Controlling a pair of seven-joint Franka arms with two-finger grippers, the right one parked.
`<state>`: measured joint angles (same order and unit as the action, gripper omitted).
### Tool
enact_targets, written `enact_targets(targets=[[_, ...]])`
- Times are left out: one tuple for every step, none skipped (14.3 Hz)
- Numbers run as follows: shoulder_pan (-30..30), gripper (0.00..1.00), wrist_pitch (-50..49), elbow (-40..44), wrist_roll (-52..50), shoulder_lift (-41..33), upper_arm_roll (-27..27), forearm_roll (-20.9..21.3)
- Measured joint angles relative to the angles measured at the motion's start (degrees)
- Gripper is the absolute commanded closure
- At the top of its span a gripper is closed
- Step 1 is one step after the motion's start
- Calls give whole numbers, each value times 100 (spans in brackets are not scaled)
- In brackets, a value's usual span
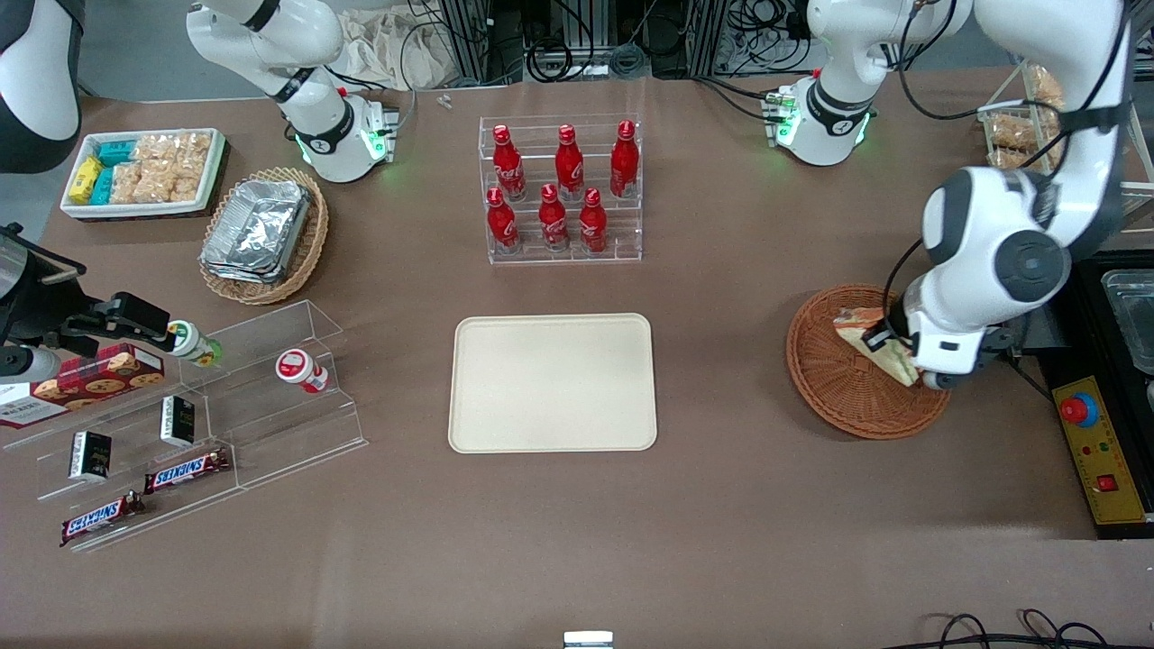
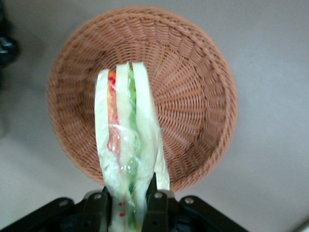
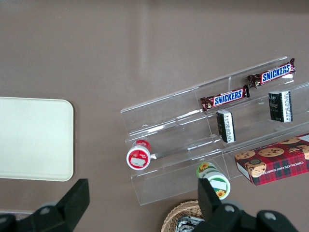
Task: Place sandwich from basket to tray
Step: 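Close the left gripper on the sandwich and lift it, then carry the held sandwich with the left gripper over the cream tray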
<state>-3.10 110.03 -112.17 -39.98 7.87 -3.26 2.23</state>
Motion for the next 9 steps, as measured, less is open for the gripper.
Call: enact_targets(targets=[[0,100,-297,315,113,-30,0,-55],[-1,100,-465,553,238,-37,-1,-151],[-1,100,-595,732,424,-34,-2,-213],[-1,100,-753,886,711,-21,-4,-239],[-3,100,-974,1074,1083,10,-8,-250],[-11,100,-1225,1288,1367,72,-24,-252],[-42,100,-1484,1532,1547,167,-60,-252],[-106,100,-1663,1760,1642,268,-113,-252],[-223,93,-1762,1949,1682,360,-160,-252]])
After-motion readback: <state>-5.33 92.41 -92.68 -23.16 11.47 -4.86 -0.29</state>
